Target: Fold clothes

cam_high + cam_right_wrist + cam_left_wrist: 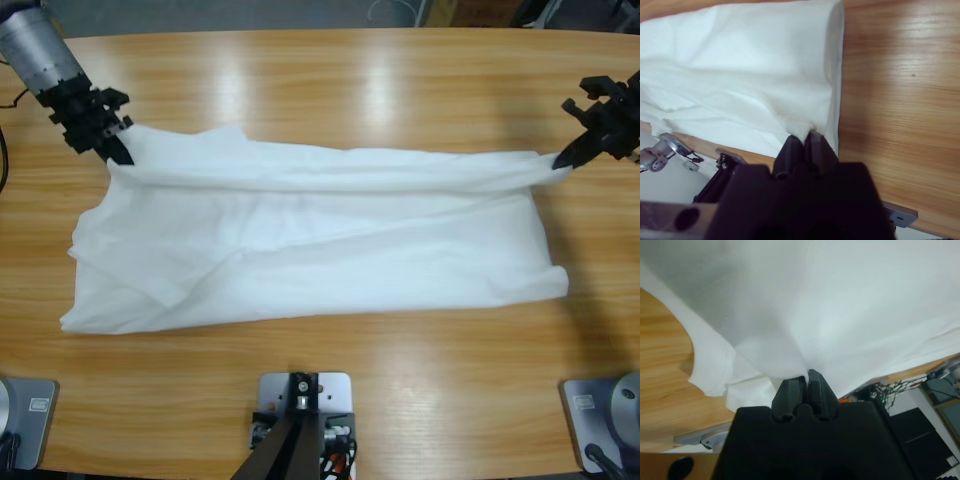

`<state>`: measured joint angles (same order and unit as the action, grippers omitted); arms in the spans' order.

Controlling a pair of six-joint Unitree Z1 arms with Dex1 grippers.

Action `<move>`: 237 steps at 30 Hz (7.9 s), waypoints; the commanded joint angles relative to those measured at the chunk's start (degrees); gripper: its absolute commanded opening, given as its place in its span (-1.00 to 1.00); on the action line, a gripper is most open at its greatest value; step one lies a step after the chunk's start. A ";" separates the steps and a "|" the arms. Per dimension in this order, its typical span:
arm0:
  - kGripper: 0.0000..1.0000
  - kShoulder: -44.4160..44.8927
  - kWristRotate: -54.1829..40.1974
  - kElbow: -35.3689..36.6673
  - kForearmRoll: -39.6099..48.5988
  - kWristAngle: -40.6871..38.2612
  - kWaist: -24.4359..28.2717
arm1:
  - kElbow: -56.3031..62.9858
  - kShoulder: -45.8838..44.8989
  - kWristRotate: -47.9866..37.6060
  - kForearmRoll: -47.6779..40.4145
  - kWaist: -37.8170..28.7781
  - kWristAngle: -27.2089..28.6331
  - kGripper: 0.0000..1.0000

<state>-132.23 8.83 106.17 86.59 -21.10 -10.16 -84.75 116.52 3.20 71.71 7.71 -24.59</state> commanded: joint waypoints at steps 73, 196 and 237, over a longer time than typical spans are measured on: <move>-1.00 -1.19 -2.41 -9.14 4.47 0.48 -0.04 | 8.68 -4.30 -0.16 -8.08 -7.26 4.47 -1.00; 0.83 25.44 0.82 -32.95 -18.39 4.32 -12.08 | -62.55 36.76 -10.95 19.12 -53.86 -0.19 1.00; 0.83 25.70 0.84 -33.22 -18.56 4.40 -12.34 | -56.40 32.21 -15.42 20.05 -65.07 -1.51 1.00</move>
<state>-104.03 9.21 74.43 68.69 -17.36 -21.70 -143.57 149.88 -11.61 86.45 -56.37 -24.60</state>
